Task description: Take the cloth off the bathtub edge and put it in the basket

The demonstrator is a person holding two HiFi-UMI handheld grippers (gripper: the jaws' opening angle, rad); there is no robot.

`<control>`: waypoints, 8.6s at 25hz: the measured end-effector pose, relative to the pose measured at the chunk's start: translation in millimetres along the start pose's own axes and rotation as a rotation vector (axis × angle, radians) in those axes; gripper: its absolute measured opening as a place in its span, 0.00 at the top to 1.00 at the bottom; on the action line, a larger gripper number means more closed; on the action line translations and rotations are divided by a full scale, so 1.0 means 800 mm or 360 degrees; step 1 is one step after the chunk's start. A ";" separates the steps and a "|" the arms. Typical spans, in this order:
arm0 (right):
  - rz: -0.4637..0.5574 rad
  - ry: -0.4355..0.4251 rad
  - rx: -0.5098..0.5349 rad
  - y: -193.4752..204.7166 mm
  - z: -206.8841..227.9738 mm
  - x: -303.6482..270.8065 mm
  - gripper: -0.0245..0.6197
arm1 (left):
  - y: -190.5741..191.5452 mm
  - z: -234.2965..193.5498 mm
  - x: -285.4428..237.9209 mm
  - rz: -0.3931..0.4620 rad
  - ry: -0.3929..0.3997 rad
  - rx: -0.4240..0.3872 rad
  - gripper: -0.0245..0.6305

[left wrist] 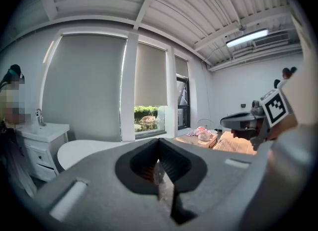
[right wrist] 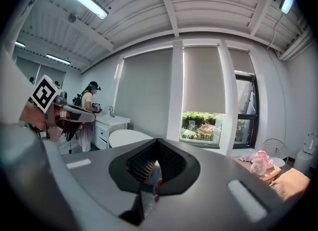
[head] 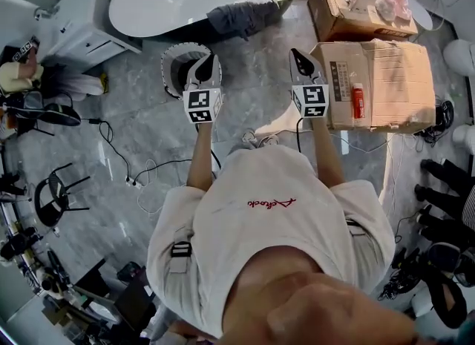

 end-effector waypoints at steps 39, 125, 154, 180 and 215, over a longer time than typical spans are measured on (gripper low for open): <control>0.0022 -0.0062 -0.0020 -0.025 0.085 -0.082 0.95 | -0.026 -0.008 -0.106 0.0012 -0.0080 -0.0016 0.96; 0.0003 0.0102 -0.0007 -0.111 0.226 -0.627 0.95 | -0.018 -0.354 -0.601 0.0021 0.0027 0.0055 0.96; -0.0218 -0.0138 -0.0005 -0.076 0.268 -0.719 0.95 | 0.033 -0.357 -0.630 -0.0209 -0.0119 0.0131 0.96; -0.0878 -0.0159 -0.0262 0.240 0.316 -0.697 0.95 | 0.305 -0.240 -0.617 -0.0766 -0.0123 0.0484 0.96; -0.1360 -0.0055 -0.0601 0.479 0.345 -0.734 0.46 | 0.528 -0.215 -0.606 -0.1180 -0.0278 0.0798 0.33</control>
Point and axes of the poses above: the fingertips, and each gripper's own axes: x backward along the fingers, z to its right, y out of its underside, the point moved 1 cm from there along x, backward along the fingers, and after that the axes turned 11 degrees about -x, right-handed, at the moved point
